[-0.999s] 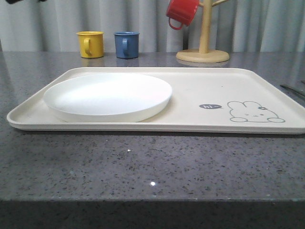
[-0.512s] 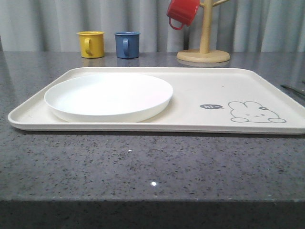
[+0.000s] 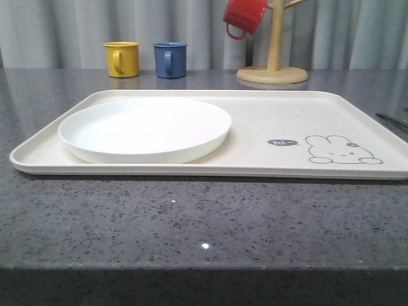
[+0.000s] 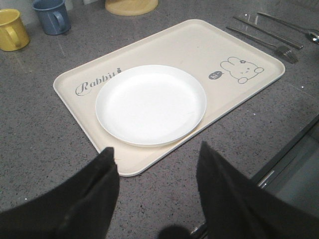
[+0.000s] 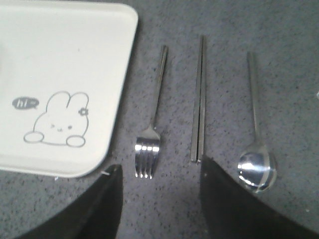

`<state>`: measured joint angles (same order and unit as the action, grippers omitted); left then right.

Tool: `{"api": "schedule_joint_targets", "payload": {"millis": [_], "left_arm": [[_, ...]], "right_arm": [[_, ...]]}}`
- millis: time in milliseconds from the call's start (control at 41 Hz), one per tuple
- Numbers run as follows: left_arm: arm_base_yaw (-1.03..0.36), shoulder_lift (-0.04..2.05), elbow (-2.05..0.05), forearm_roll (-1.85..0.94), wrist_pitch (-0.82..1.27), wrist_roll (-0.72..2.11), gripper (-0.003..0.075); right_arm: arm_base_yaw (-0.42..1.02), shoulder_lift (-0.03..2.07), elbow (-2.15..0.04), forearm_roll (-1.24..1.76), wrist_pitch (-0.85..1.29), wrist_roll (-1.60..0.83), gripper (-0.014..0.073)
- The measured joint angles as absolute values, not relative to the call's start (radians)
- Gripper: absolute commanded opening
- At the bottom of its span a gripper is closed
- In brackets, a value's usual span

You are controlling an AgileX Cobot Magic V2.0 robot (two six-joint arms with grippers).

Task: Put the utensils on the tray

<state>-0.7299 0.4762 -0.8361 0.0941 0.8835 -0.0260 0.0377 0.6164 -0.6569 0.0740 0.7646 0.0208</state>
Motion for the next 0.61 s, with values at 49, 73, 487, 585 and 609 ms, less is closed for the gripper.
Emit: {"api": "schedule_joint_targets", "payload": {"millis": [49, 73, 487, 585, 609], "left_arm": [[-0.730, 0.476, -0.836, 0.094, 0.884, -0.026, 0.0355], [-0.730, 0.476, -0.836, 0.094, 0.884, -0.026, 0.0355], [-0.730, 0.476, -0.834, 0.094, 0.884, -0.026, 0.0355], [-0.730, 0.476, -0.834, 0.094, 0.884, -0.026, 0.0355], [-0.730, 0.476, -0.834, 0.094, 0.884, -0.026, 0.0355]], "right_arm": [[0.040, 0.659, -0.688, 0.076, 0.812, 0.011, 0.0352], [0.040, 0.680, -0.707, 0.078, 0.833, 0.000, 0.0350], [0.047, 1.109, -1.015, 0.080, 1.062, -0.005, 0.0345], [0.051, 1.210, -1.083, 0.080, 1.087, -0.005, 0.0345], [0.052, 1.232, -1.097, 0.080, 1.094, -0.005, 0.0345]]}}
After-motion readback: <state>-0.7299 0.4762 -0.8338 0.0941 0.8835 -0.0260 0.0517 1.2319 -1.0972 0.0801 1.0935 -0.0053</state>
